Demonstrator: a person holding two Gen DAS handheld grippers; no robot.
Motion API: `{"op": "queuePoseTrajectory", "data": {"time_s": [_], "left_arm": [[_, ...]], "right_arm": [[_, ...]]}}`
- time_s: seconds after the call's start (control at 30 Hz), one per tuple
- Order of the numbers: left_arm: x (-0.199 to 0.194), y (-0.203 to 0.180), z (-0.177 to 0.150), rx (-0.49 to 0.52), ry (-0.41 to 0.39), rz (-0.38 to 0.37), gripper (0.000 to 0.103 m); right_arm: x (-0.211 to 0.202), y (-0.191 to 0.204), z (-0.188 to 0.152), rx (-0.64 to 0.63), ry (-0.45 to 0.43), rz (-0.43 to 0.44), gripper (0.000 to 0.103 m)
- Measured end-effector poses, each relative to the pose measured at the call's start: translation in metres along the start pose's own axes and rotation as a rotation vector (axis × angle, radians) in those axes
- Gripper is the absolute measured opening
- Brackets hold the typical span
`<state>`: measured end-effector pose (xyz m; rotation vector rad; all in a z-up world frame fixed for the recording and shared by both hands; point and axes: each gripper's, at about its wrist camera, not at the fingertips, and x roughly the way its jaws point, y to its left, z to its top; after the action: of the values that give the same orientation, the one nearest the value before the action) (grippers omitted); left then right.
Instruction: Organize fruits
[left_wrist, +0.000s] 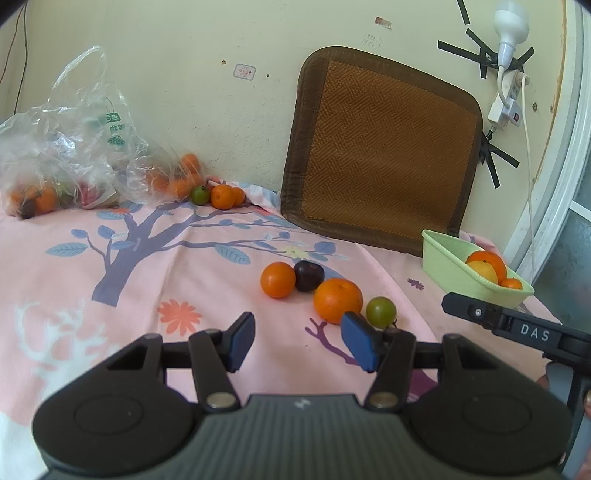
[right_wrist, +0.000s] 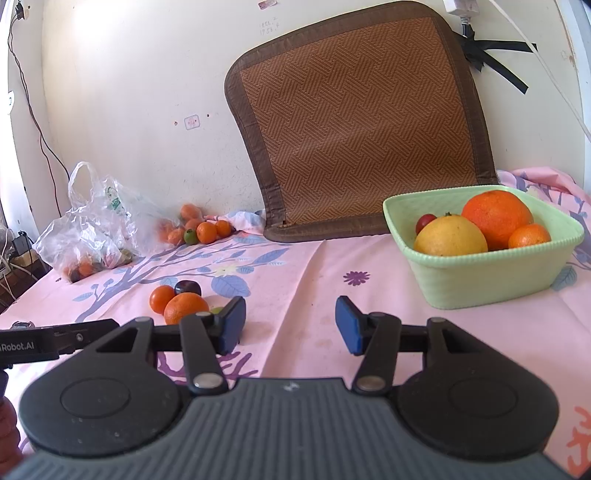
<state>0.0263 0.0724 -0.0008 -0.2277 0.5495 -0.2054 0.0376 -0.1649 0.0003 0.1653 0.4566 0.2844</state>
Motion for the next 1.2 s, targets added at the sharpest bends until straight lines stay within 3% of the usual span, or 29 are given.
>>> {"op": "queuePoseTrajectory", "data": {"time_s": [1.2], "left_arm": [[0.0005, -0.0007, -0.0005, 0.007, 0.003, 0.002, 0.053]], "right_arm": [[-0.0050, -0.0035, 0.0003, 0.021, -0.025, 0.016, 0.056]]}}
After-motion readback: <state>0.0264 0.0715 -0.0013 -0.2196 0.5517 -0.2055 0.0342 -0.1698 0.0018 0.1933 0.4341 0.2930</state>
